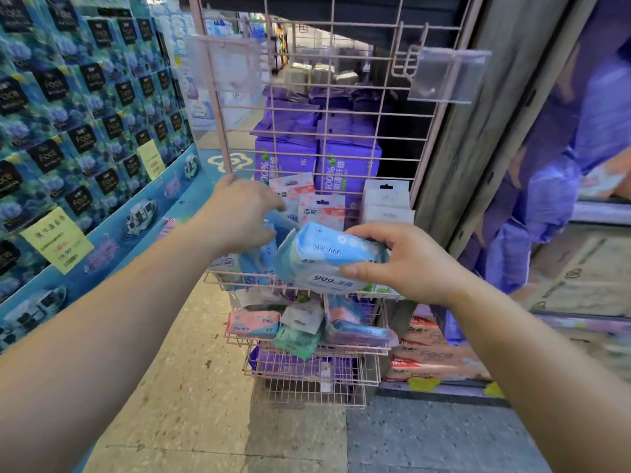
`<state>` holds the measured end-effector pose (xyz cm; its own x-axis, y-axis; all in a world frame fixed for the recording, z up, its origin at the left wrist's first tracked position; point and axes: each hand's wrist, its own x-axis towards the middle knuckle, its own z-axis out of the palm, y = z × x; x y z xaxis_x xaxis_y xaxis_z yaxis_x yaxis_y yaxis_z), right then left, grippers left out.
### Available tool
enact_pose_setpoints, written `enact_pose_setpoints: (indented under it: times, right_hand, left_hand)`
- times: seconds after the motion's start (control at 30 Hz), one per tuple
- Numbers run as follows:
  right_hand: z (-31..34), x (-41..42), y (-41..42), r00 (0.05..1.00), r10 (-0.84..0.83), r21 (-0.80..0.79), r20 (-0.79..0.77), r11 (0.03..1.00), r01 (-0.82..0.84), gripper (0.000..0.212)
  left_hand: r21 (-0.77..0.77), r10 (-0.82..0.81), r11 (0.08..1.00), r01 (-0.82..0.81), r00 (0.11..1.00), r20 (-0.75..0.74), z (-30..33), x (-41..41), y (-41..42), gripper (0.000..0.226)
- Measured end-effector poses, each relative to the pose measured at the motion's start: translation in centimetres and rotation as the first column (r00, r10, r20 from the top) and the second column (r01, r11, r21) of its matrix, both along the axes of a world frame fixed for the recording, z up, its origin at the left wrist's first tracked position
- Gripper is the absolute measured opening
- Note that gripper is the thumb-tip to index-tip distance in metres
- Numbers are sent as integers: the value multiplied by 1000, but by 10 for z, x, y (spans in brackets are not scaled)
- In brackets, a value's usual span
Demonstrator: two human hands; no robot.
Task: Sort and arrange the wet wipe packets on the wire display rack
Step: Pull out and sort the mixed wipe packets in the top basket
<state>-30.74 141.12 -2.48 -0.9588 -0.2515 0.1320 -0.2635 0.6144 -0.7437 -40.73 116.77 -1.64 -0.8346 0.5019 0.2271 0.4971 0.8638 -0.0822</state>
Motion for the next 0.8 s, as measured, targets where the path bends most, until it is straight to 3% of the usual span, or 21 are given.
enact_pose_setpoints:
  times: [0.03, 0.1, 0.17, 0.2, 0.27, 0.3, 0.37, 0.4, 0.47, 0.53, 0.57, 0.67, 0.73, 0.8]
  right_hand:
    - [-1, 2, 2, 1000, 2, -6, 15, 1000, -2, 40]
    - [-3, 6, 8, 998, 2, -25, 65, 1000, -1, 37]
    - [-6, 9, 14, 992, 21, -59, 122, 998, -14, 35]
    - [-9, 12, 16, 989, 41, -80, 146, 996, -29, 35]
    - [-18, 16, 16, 977, 71, -101, 203, 994, -51, 34]
    - [-25, 18, 13, 966, 91, -111, 242, 992, -66, 33]
    - [-48, 20, 9, 937, 117, -112, 329, 990, -84, 34]
    - [-63, 21, 7, 923, 108, -105, 368, 992, -74, 37]
    - [-97, 25, 4, 866, 65, -172, 496, 985, 24, 50]
    - [-129, 32, -2, 722, 54, -281, 690, 939, 199, 54]
    - [-142, 36, -7, 647, 69, -300, 759, 919, 254, 48]
    - [-170, 38, -19, 553, 61, -291, 831, 894, 339, 30]
    - [-180, 27, -27, 570, 24, -348, 821, 812, 468, 23]
    - [-186, 9, -34, 607, -53, -398, 793, 708, 583, 21]
  left_hand:
    - [210, -72, 975, 67, 997, 18, 3, 10, 5, 40]
    - [601, -236, 795, 84, 955, 178, 8, 35, 13, 36]
    - [786, -446, 618, 1, 824, 349, 5, 62, 16, 34]
    - [807, -513, 587, -60, 744, 428, -1, 73, 15, 38]
    - [747, -510, 654, -120, 660, 552, -21, 90, 15, 62]
    - [702, -460, 703, -115, 680, 571, -35, 96, 16, 70]
    - [666, -386, 725, -173, 699, 602, -67, 105, 17, 61]
    - [678, -389, 692, -248, 663, 640, -82, 110, 17, 50]
    - [671, -461, 543, -505, 488, 741, -115, 119, 11, 34]
    - [551, -533, 403, -731, 303, 790, -142, 124, 4, 34]
    - [490, -528, 378, -786, 252, 811, -154, 124, 2, 40]
    - [380, -467, 289, -878, 217, 857, -174, 113, 3, 35]
    - [334, -466, 189, -924, 215, 858, -180, 101, 9, 23]
    - [349, -487, 63, -935, 277, 828, -186, 87, 13, 19]
